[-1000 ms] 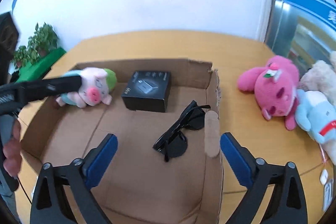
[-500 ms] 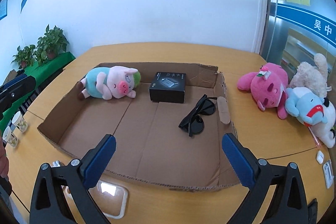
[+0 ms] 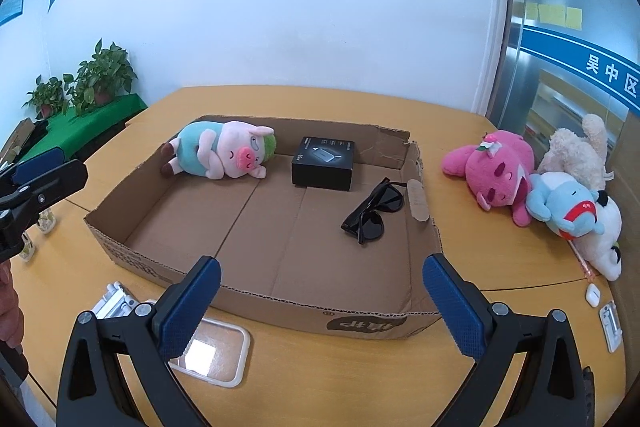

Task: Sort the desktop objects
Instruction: 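Withdraw the right tool from the box while moving the left tool back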

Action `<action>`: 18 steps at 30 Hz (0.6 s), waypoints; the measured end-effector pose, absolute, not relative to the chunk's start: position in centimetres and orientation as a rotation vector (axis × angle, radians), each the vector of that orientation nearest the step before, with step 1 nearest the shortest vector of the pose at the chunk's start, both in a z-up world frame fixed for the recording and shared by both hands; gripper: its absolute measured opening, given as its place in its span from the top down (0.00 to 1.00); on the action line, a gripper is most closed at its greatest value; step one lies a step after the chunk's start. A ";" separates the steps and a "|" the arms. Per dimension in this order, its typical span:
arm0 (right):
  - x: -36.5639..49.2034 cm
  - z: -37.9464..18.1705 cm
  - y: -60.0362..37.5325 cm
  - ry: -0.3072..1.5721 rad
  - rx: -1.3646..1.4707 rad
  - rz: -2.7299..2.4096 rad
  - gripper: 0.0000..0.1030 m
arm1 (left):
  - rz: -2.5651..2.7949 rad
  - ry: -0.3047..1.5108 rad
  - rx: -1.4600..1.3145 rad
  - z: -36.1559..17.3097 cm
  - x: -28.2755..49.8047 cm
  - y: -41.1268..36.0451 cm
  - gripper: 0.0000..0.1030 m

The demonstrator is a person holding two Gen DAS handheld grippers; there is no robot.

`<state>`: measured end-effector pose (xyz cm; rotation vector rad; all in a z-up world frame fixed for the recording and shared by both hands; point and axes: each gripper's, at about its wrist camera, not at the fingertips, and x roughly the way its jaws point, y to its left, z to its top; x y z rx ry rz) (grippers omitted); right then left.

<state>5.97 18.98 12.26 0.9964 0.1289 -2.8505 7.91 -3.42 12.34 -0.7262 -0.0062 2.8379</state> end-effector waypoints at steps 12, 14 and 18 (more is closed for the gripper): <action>7.4 8.4 18.2 0.060 1.062 -2.675 0.00 | 2.775 -0.135 -0.979 5.9 8.7 -5.4 0.23; 7.1 6.7 17.7 0.035 1.109 -2.613 0.01 | 2.765 -0.143 -1.022 4.8 8.9 -5.7 0.23; 6.8 3.2 16.0 0.017 1.192 -2.493 0.01 | 2.726 -0.166 -1.109 2.7 8.9 -6.1 0.23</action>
